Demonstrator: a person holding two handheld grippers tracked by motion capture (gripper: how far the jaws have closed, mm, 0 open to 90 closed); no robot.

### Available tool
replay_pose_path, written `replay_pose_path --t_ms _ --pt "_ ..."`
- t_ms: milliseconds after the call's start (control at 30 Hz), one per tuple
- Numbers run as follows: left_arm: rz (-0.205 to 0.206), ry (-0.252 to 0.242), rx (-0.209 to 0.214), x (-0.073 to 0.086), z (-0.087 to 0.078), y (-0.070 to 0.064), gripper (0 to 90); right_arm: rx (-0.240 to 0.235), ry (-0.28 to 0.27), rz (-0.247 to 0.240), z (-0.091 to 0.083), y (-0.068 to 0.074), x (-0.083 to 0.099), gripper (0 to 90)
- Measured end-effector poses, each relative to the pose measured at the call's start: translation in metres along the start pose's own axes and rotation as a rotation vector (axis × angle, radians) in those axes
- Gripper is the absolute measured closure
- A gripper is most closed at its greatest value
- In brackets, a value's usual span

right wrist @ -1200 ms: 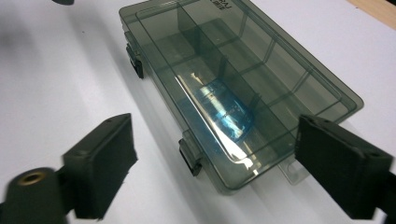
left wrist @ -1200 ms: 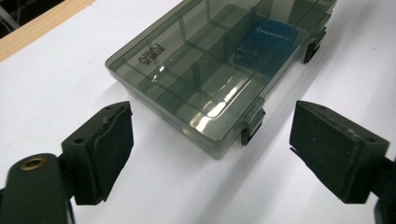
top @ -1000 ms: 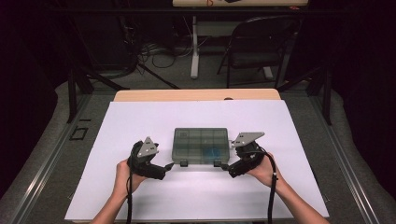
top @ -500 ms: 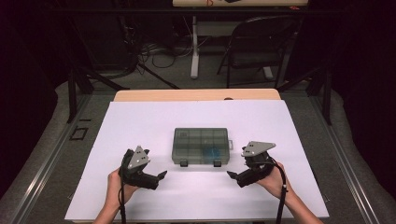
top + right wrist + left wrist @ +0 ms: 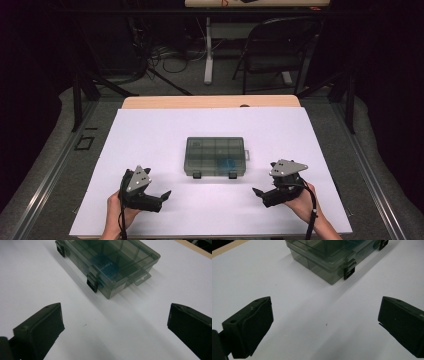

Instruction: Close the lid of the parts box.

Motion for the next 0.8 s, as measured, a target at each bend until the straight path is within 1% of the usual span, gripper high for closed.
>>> replay_pose_path --t_ms 67,100,133,200,267,300,333,400,433,500,567,667,800 --pt "-0.006 -0.008 -0.015 0.006 -0.003 -0.001 0.0 0.009 0.003 0.006 -0.001 -0.001 0.004 0.0" --pt "-0.013 -0.011 -0.013 0.008 -0.003 -0.001 0.0 0.010 0.002 0.014 -0.002 -0.001 0.008 0.0" --pt "-0.017 -0.008 -0.010 0.011 -0.004 -0.002 0.0 0.017 0.003 0.009 -0.003 -0.002 0.010 0.0" --pt "-0.023 0.003 -0.011 0.016 -0.003 -0.003 0.0 0.023 0.007 0.014 -0.004 -0.002 0.014 0.0" --pt "-0.026 0.016 -0.003 0.021 -0.003 -0.005 0.0 0.026 0.010 0.020 -0.005 -0.002 0.019 0.0" --pt "-0.026 0.020 -0.008 0.023 -0.003 -0.005 0.0 0.030 0.010 0.018 -0.006 -0.002 0.021 0.0" --pt "-0.027 0.018 -0.003 0.024 -0.003 -0.006 0.0 0.034 0.018 0.019 -0.007 -0.001 0.023 0.0" --pt "-0.037 0.018 -0.003 0.027 -0.004 -0.007 0.0 0.039 0.014 0.021 -0.008 -0.001 0.027 0.0" --pt "-0.037 0.010 -0.005 0.028 -0.004 -0.008 0.0 0.042 0.012 0.026 -0.008 0.000 0.030 0.0" --pt "-0.037 0.007 -0.009 0.029 -0.004 -0.009 0.0 0.041 0.010 0.028 -0.008 0.001 0.035 0.0" --pt "-0.038 0.009 -0.013 0.031 -0.005 -0.010 0.0 0.052 0.008 0.028 -0.009 0.002 0.038 0.0" --pt "-0.047 0.010 -0.006 0.035 -0.005 -0.013 0.0 0.054 0.007 0.037 -0.011 0.004 0.042 0.0" --pt "-0.034 0.029 0.002 0.038 -0.003 -0.014 0.0 0.060 0.001 0.033 -0.012 0.004 0.044 0.0"
Point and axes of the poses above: each handheld gripper's, and its own axes: z roughly forward along the jaws, x roughly out of its underside, y roughly to its left, the point moved 5 cm from there along z, roughly forward along the jaws, and after that the axes turned 6 degrees about z, right-handed, at the moved point
